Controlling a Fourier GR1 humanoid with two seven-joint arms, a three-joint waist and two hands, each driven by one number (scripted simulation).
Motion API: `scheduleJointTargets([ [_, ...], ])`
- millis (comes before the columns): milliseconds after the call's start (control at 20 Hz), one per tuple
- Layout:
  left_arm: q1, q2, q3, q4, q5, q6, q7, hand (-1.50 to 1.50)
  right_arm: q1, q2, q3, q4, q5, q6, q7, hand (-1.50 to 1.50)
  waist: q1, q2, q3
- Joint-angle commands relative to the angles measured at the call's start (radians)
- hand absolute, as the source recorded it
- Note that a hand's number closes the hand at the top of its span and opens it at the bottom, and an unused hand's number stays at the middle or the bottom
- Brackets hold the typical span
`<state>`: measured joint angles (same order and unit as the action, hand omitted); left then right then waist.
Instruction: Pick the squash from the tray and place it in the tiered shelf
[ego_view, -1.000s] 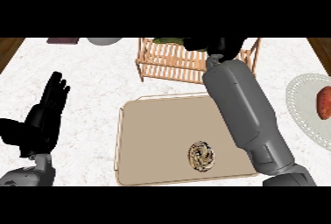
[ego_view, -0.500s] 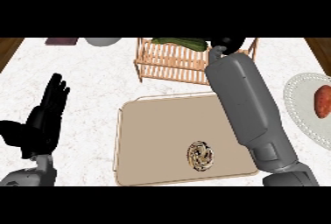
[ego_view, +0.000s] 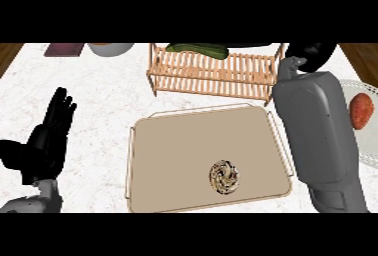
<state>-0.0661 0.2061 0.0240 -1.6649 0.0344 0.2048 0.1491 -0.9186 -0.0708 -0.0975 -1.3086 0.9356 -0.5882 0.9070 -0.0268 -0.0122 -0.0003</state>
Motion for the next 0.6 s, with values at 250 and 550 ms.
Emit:
scheduleJointTargets([
  [250, 0.039, -0.013, 0.008, -0.037, -0.002, 0.005, -0.006, 0.00, 0.377, -0.103, -0.009, -0.617, -0.095, 0.285, 0.152, -1.50, -0.012, -0.001, 0.001],
  [550, 0.020, -0.012, 0.011, -0.019, -0.002, -0.019, -0.005, 0.00, 0.539, -0.174, -0.103, -0.890, -0.239, 0.397, 0.182, -1.50, 0.013, 0.008, 0.000],
])
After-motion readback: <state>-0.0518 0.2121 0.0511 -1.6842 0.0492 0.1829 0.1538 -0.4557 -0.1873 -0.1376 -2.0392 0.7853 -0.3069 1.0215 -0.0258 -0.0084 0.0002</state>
